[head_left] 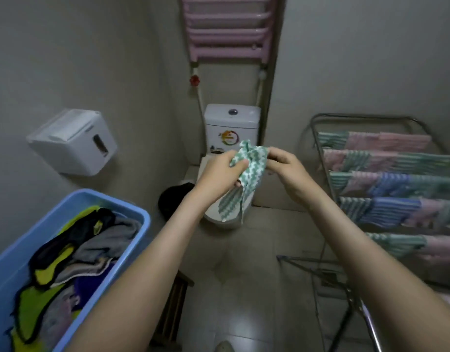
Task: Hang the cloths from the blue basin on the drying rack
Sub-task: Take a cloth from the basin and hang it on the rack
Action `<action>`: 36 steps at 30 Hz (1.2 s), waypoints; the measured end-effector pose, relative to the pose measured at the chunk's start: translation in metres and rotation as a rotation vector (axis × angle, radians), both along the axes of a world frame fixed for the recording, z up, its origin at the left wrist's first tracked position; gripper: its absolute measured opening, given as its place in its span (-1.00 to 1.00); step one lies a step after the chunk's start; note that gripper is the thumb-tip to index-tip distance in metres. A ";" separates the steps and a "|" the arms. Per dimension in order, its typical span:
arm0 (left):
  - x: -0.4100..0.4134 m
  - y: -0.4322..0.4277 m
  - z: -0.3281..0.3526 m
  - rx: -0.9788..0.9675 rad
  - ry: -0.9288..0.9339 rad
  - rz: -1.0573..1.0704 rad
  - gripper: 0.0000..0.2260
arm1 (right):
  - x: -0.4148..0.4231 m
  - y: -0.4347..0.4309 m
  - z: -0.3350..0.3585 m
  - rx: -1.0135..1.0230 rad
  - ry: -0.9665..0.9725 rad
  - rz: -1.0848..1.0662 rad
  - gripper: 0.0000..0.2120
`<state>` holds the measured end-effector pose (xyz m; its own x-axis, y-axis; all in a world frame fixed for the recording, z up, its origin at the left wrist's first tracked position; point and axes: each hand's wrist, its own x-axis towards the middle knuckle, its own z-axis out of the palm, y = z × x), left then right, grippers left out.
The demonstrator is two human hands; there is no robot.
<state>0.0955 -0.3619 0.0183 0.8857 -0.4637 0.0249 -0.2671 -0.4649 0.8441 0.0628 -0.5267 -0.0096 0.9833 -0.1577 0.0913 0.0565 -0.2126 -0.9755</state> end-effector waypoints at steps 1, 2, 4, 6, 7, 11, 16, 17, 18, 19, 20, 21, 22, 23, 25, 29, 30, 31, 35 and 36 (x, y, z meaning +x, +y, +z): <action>-0.004 -0.020 -0.002 0.005 -0.004 -0.027 -0.85 | -0.013 -0.017 -0.002 0.022 0.020 -0.015 -0.79; -0.009 -0.035 -0.003 0.005 -0.005 -0.045 -0.83 | -0.026 -0.029 -0.003 0.039 0.034 -0.033 -0.79; -0.024 -0.073 -0.006 -0.021 0.013 -0.105 -0.77 | -0.055 -0.061 -0.009 0.101 0.050 -0.111 -0.75; -0.039 -0.108 -0.012 -0.026 0.011 -0.159 -0.73 | -0.084 -0.090 -0.016 0.168 0.053 -0.155 -0.70; -0.048 -0.126 -0.014 -0.033 0.011 -0.203 -0.75 | -0.098 -0.104 -0.021 0.209 0.057 -0.161 -0.70; -0.092 -0.192 -0.018 -0.138 0.226 -0.472 -0.88 | -0.161 -0.148 -0.039 0.417 0.043 -0.148 -0.40; -0.147 -0.256 -0.030 -0.107 0.326 -0.644 -0.85 | -0.237 -0.198 -0.059 0.421 0.054 -0.410 -0.43; -0.156 -0.266 -0.032 -0.093 0.332 -0.657 -0.84 | -0.251 -0.208 -0.064 0.395 0.062 -0.463 -0.51; -0.163 -0.274 -0.034 -0.080 0.340 -0.672 -0.84 | -0.263 -0.215 -0.069 0.363 0.077 -0.520 -0.59; -0.171 -0.282 -0.035 -0.070 0.350 -0.701 -0.83 | -0.274 -0.223 -0.074 0.346 0.081 -0.594 -0.67; -0.183 -0.292 -0.036 -0.049 0.368 -0.731 -0.84 | -0.291 -0.229 -0.077 0.341 0.088 -0.687 -0.75; -0.187 -0.296 -0.038 -0.040 0.381 -0.739 -0.84 | -0.298 -0.234 -0.080 0.340 0.095 -0.765 -0.80; -0.196 -0.304 -0.039 -0.023 0.396 -0.769 -0.84 | -0.312 -0.240 -0.083 0.324 0.109 -0.866 -0.83; -0.201 -0.310 -0.040 -0.007 0.404 -0.801 -0.85 | -0.321 -0.247 -0.086 0.305 0.120 -0.949 -0.86; -0.211 -0.324 -0.043 0.028 0.437 -0.882 -0.85 | -0.340 -0.263 -0.094 0.266 0.165 -1.085 -0.86; -0.220 -0.348 -0.054 0.087 0.491 -0.996 -0.82 | -0.368 -0.292 -0.104 0.087 0.286 -1.219 -0.92; -0.223 -0.357 -0.057 0.111 0.497 -1.024 -0.82 | -0.373 -0.300 -0.101 0.042 0.313 -1.241 -0.94; -0.224 -0.360 -0.061 0.131 0.505 -1.037 -0.82 | -0.376 -0.306 -0.101 0.004 0.332 -1.240 -0.95; -0.229 -0.390 -0.079 0.202 0.539 -1.065 -0.84 | -0.380 -0.336 -0.104 -0.089 0.433 -1.289 -0.96; -0.228 -0.397 -0.085 0.219 0.539 -1.063 -0.87 | -0.380 -0.341 -0.105 -0.093 0.463 -1.298 -0.96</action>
